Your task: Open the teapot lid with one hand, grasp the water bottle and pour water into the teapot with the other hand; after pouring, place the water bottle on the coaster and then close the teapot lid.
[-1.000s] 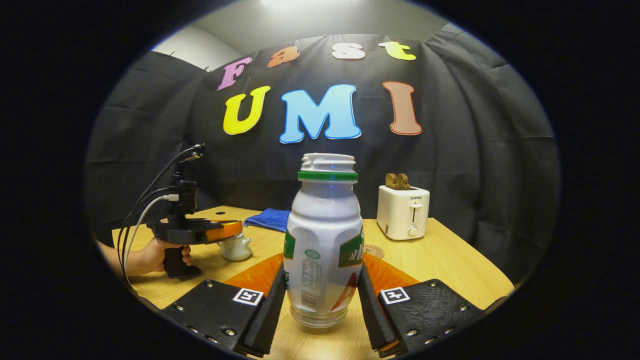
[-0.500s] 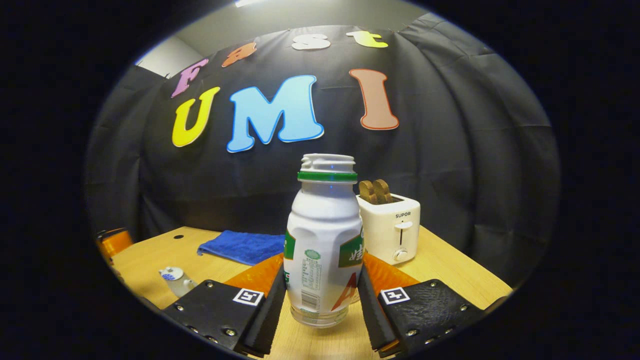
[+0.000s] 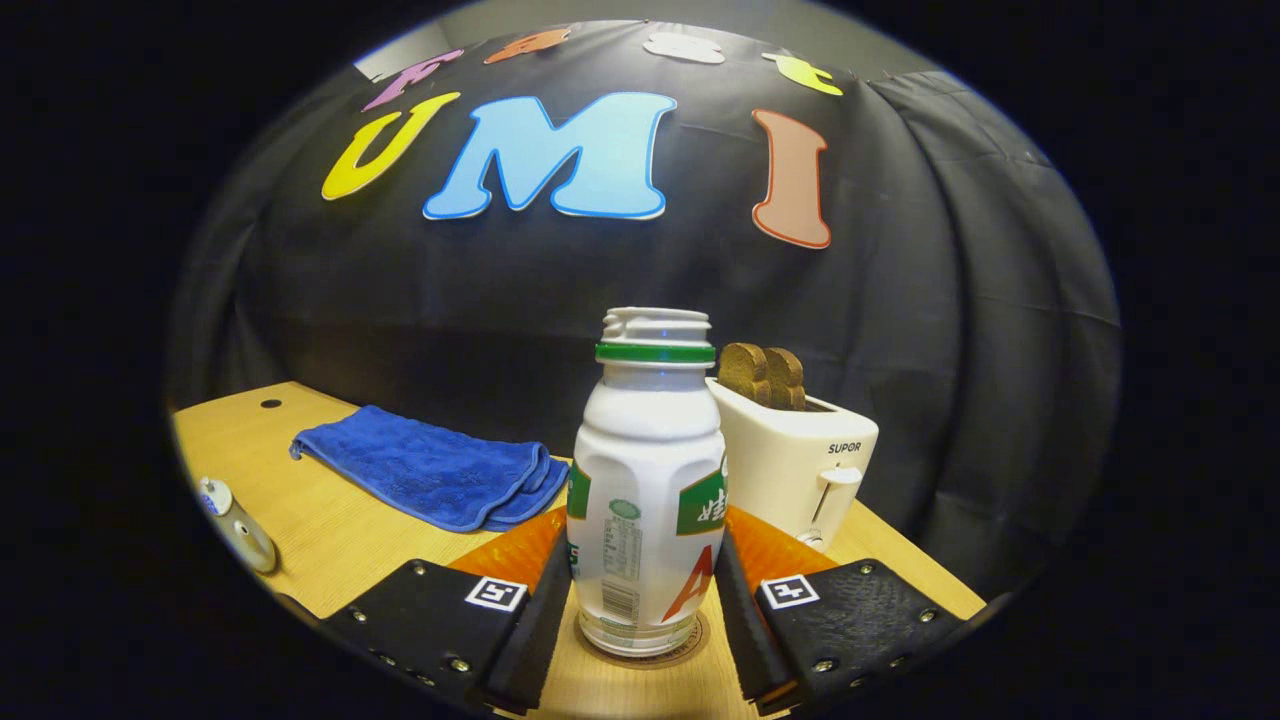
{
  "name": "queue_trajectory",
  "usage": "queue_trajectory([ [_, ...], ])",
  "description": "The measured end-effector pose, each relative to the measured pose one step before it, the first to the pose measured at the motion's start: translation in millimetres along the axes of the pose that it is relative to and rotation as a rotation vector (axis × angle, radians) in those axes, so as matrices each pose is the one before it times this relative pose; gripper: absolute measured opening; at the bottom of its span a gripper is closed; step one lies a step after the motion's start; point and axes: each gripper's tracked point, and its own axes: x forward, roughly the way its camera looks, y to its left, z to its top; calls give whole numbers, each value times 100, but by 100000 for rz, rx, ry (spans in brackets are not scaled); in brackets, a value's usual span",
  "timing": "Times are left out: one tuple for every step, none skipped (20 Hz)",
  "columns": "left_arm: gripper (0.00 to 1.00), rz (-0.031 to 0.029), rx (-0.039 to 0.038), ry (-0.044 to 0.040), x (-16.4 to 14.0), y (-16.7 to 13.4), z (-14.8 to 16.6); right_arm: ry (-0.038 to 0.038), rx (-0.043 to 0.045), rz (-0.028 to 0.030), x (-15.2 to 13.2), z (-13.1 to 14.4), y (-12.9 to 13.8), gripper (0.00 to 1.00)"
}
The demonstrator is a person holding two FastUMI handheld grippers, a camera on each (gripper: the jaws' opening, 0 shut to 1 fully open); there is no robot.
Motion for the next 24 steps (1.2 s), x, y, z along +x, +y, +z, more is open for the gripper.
queue_trajectory([
  [99,18,-985,275,241,211,-197,-278,1815,-62,120,-224,-72,70],
  [99,103,-1098,698,173,116,-402,725,604,-441,119,-310,-111,70],
  [99,-72,-935,754,190,26,-298,210,334,-108,162,-352,-136,70],
  [99,-125,-405,834,159,15,-282,437,519,268,327,-340,186,70],
  [99,132,436,568,177,-48,-76,1179,-494,-783,253,-659,-156,70],
  [99,219,598,335,26,0,-3,-144,941,624,47,-200,49,70],
  [99,-92,710,-295,25,-51,65,-980,452,-575,398,103,-52,70],
  [99,-48,769,-149,-63,-122,151,-32,57,-587,-200,3,-330,70],
  [99,-134,771,-539,21,-153,96,-704,144,-25,112,12,69,70],
  [99,-282,407,-306,81,-184,149,-246,913,-54,-38,70,-112,70],
  [99,-314,-33,-256,-6,-194,-19,237,471,-92,-121,-284,-99,71],
  [99,-456,-359,-36,5,-220,2,-523,335,125,-60,1,59,70],
  [99,-93,-385,-32,-49,-181,-88,716,-880,-301,-99,-120,-22,71],
  [99,65,-404,147,127,-50,8,319,-1302,-1221,45,113,-274,75],
  [99,351,-202,24,-34,114,-97,-1292,-423,33,-581,394,-72,78],
  [99,485,-192,-154,-3,109,-45,-1841,281,287,-603,778,45,96],
  [99,266,-86,123,39,-70,-64,-2843,146,296,-791,1081,-221,99],
  [99,-39,435,709,-32,-114,23,-2168,-445,-599,-1134,1478,-236,99],
  [99,686,570,254,-136,-69,-20,-2329,-367,-228,-1544,1174,-86,99],
  [99,407,990,-619,-149,-100,127,-2610,29,-507,-1734,1384,-68,99],
  [99,507,686,-609,-112,-233,157,-2874,2080,-377,-2765,1195,-7,99],
  [99,246,-114,-797,24,-434,-215,681,1867,-17,-2923,356,347,98],
  [99,831,-1297,-240,220,-572,-626,963,2457,1240,-3321,-170,677,98],
  [99,1256,-1421,303,449,-585,-841,578,3286,1829,-3254,-588,1255,99],
])
